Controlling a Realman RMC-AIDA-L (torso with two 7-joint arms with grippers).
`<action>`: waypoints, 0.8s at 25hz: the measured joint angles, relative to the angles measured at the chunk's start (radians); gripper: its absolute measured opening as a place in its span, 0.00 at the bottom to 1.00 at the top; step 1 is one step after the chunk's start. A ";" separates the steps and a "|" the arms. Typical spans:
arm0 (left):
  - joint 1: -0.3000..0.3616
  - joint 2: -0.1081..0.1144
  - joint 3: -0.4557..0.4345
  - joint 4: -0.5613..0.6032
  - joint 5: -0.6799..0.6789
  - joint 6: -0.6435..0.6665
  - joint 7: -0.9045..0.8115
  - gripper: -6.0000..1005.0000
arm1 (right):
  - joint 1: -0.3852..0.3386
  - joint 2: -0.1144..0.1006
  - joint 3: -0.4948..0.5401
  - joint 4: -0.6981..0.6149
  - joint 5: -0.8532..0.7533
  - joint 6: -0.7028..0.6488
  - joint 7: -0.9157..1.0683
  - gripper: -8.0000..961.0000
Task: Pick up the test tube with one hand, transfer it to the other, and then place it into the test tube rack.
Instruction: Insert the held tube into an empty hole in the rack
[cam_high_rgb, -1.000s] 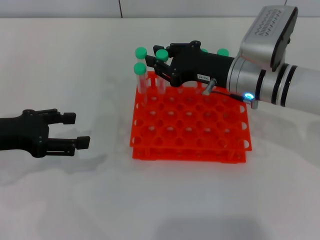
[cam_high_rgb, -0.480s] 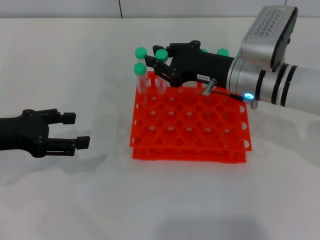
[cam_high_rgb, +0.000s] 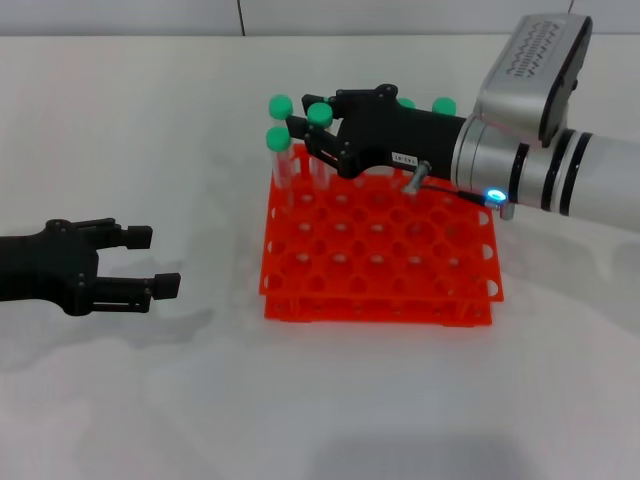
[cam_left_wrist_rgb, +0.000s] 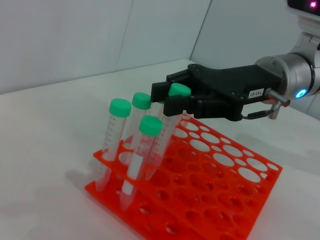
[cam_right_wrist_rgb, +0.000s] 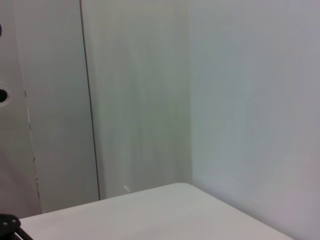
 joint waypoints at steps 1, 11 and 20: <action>0.000 0.000 0.000 0.000 0.000 0.000 0.000 0.87 | 0.000 0.000 -0.002 -0.001 0.000 0.000 0.000 0.39; -0.001 0.001 -0.001 0.000 0.000 0.002 0.000 0.87 | 0.003 0.000 -0.004 -0.004 0.000 -0.003 0.000 0.41; -0.008 0.003 -0.001 0.000 0.000 0.002 0.000 0.87 | 0.012 0.000 -0.004 -0.001 -0.001 -0.004 -0.001 0.43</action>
